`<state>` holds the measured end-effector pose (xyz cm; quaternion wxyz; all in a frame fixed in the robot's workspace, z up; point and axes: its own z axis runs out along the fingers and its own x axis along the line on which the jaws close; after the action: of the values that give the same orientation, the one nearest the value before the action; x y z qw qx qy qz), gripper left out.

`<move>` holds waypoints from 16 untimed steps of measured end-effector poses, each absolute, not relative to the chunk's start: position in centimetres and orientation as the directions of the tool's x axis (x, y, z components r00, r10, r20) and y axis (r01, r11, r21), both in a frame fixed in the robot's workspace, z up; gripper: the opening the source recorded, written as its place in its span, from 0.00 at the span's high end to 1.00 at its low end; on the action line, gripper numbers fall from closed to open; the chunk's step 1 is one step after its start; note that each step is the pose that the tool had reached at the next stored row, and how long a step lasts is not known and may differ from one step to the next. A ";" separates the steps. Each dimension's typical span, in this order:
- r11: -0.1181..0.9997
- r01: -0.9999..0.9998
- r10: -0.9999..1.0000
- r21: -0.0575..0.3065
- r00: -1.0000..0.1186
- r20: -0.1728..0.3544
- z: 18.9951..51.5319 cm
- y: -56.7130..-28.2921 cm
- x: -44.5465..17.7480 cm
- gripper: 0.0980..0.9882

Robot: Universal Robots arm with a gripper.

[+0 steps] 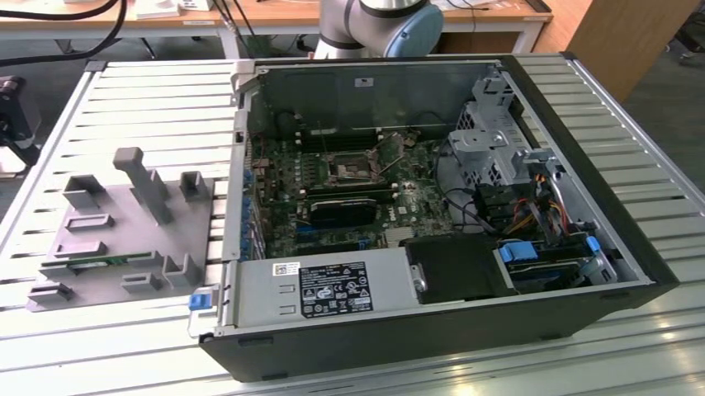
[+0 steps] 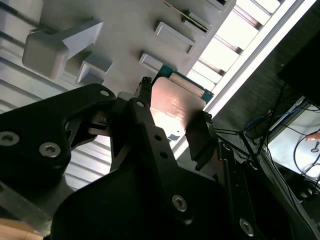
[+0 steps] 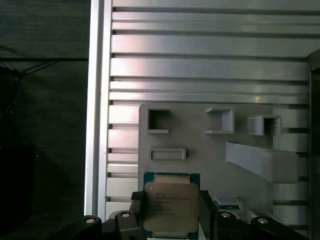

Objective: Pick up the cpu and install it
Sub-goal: 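Pick up the cpu and move it towards the insertion slot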

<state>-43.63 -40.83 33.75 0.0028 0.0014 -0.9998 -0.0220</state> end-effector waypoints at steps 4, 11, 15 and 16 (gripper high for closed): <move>0.999 -0.003 -0.003 0.044 -1.000 0.006 34.1 -40.8 -43.6 0.52; 0.999 -0.003 -0.003 0.043 -1.000 0.005 35.1 -40.8 -43.6 0.52; 0.999 -0.002 -0.002 0.037 -1.000 0.006 35.7 -40.7 -43.6 0.52; 0.999 -0.002 -0.002 0.036 -1.000 0.006 35.9 -40.7 -43.6 0.52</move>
<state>-43.62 -40.72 35.87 0.0028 0.0010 -0.9998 -0.0179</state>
